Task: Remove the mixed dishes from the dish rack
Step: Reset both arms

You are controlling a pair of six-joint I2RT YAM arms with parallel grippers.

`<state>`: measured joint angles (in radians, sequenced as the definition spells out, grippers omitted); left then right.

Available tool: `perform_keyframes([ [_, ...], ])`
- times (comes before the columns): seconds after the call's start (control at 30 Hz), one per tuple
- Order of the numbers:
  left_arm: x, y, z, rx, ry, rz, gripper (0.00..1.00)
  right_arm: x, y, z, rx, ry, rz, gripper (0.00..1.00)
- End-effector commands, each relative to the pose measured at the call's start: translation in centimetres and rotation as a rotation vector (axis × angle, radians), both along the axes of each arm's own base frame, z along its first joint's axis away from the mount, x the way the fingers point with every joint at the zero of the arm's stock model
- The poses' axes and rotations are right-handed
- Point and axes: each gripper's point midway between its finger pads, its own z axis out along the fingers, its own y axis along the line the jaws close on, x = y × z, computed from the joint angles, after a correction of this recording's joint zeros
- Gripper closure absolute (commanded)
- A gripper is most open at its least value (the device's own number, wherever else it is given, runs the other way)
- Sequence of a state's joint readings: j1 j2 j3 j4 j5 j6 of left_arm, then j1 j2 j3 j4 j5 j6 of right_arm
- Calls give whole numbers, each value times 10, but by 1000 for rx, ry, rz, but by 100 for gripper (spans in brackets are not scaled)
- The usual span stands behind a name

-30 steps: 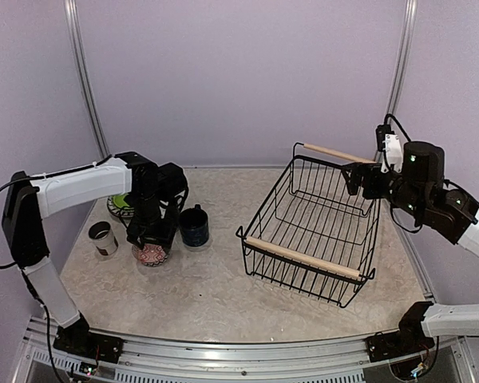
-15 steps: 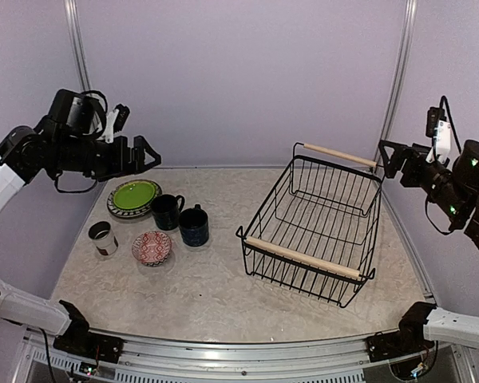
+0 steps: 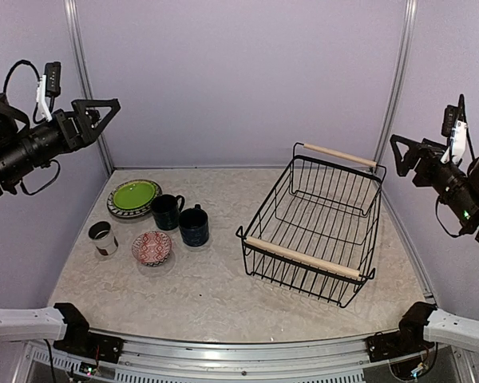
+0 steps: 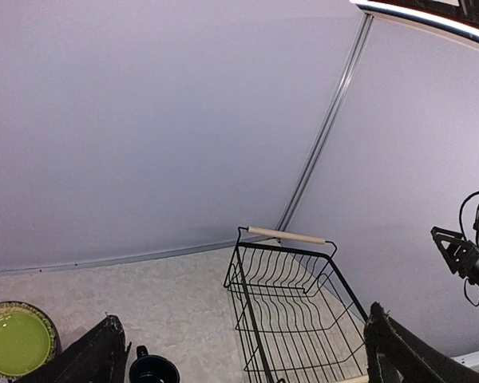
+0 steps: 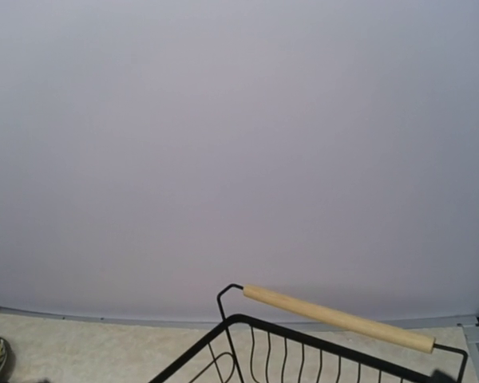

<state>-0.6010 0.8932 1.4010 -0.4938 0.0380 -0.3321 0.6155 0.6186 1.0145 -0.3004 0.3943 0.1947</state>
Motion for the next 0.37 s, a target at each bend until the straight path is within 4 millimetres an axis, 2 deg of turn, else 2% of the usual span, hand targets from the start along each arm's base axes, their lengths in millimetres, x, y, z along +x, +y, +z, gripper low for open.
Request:
perform_keyframes([
  [0.0, -10, 12, 21, -22, -112, 23, 1, -3, -1, 8, 7, -30, 8, 0],
  [0.33, -14, 14, 19, -20, -120, 23, 1, 0, 8, 7, -18, -26, 38, 0],
])
